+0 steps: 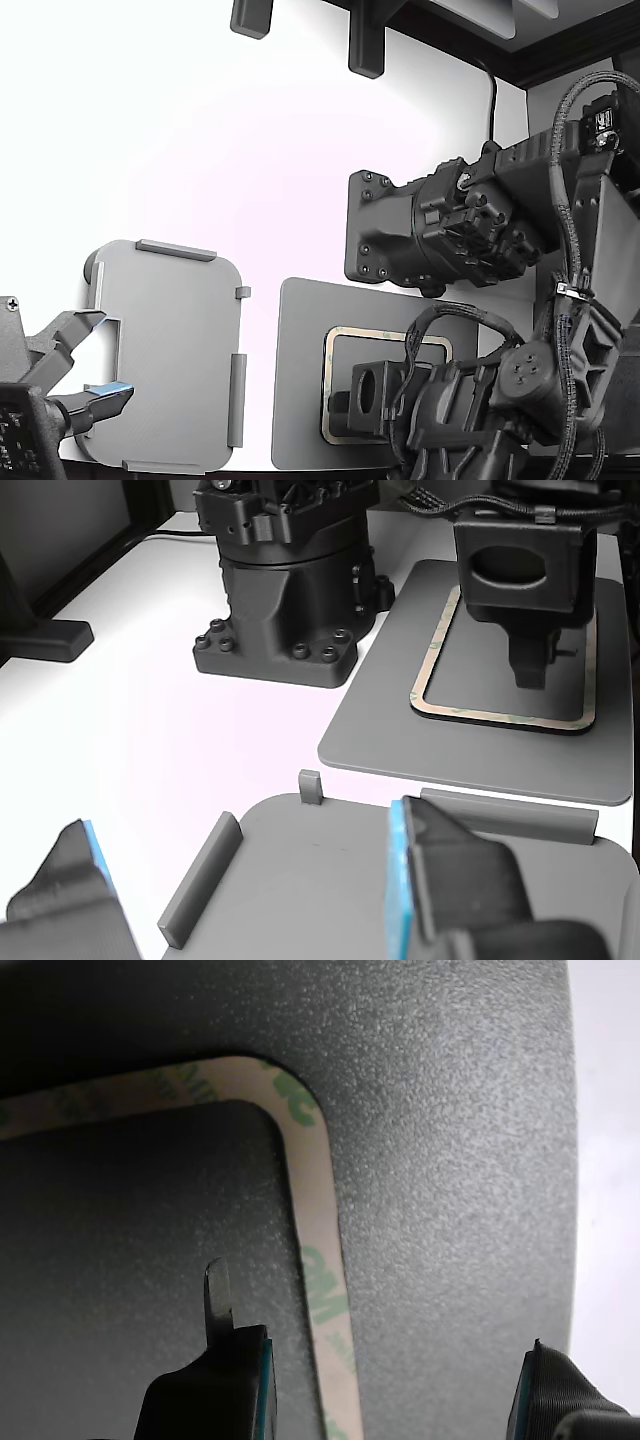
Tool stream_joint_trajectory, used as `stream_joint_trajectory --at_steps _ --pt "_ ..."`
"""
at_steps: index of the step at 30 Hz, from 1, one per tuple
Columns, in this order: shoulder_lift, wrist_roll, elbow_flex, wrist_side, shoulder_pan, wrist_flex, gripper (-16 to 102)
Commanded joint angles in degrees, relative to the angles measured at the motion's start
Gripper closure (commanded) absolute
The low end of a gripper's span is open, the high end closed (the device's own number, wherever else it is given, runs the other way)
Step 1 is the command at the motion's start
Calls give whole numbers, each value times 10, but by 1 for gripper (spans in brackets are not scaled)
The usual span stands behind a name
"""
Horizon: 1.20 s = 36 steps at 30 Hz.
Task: Move top rectangular frame to the holder.
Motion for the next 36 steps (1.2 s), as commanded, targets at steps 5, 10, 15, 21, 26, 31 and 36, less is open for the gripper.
stream_joint_trajectory --at_steps 5,10,15,21,26,31,36 --pt "4 -23 25 -1 -4 -48 -3" --pt "-9 -21 30 -16 -6 -67 1" --pt "-18 -12 29 -23 -10 -76 6" --pt "-31 -23 28 -28 -16 -76 13" --pt "-34 -30 33 -25 -17 -77 15" --pt "-28 -34 47 -20 -19 -84 22" --pt "-24 -37 62 -12 -22 -98 27"
